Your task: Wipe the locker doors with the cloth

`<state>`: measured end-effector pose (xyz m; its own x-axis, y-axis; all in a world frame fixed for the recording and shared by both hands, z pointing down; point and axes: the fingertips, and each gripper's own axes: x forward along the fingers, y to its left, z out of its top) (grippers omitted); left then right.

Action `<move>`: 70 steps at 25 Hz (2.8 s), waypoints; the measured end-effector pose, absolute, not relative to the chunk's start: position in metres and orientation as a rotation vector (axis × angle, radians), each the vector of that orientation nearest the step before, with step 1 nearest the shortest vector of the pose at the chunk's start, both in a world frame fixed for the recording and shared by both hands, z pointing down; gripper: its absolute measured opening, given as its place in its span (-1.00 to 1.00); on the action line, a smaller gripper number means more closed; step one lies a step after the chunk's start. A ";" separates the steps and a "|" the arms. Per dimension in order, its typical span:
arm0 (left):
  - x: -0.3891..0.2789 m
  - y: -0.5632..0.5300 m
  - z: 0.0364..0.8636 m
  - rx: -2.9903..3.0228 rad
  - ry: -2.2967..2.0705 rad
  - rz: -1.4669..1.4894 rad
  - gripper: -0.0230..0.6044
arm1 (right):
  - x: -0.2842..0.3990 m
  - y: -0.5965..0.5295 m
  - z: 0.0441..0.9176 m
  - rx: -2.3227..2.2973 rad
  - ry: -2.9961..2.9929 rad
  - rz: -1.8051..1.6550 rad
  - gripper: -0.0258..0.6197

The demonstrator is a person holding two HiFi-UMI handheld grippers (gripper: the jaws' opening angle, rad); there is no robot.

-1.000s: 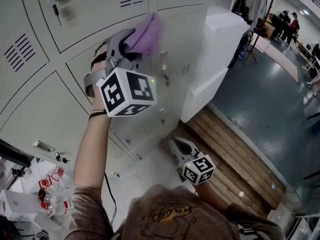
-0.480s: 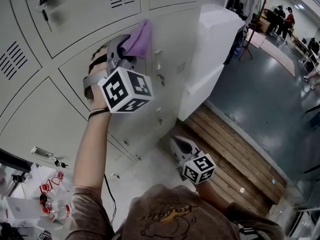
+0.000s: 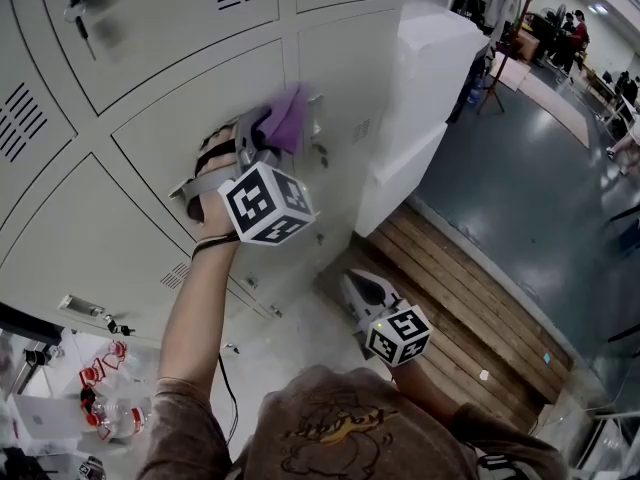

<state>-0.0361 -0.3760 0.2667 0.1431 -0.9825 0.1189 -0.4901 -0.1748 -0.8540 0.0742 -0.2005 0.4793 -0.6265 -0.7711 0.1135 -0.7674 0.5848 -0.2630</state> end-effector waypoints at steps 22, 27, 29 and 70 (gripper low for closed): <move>-0.037 -0.370 0.471 -2.023 1.390 -1.279 -0.78 | 0.092 -0.200 0.489 -1.417 2.762 -0.489 -0.92; -0.037 -0.363 0.508 -2.067 1.368 -1.358 -0.78 | 0.095 -0.200 0.491 -1.422 2.761 -0.496 -0.92; -0.036 -0.361 0.515 -2.084 1.366 -1.372 -0.78 | 0.095 -0.201 0.491 -1.422 2.761 -0.496 -0.92; -0.065 -0.182 0.467 -2.838 1.769 -0.134 -0.78 | 0.099 -0.188 0.475 -1.445 2.758 -0.357 -0.92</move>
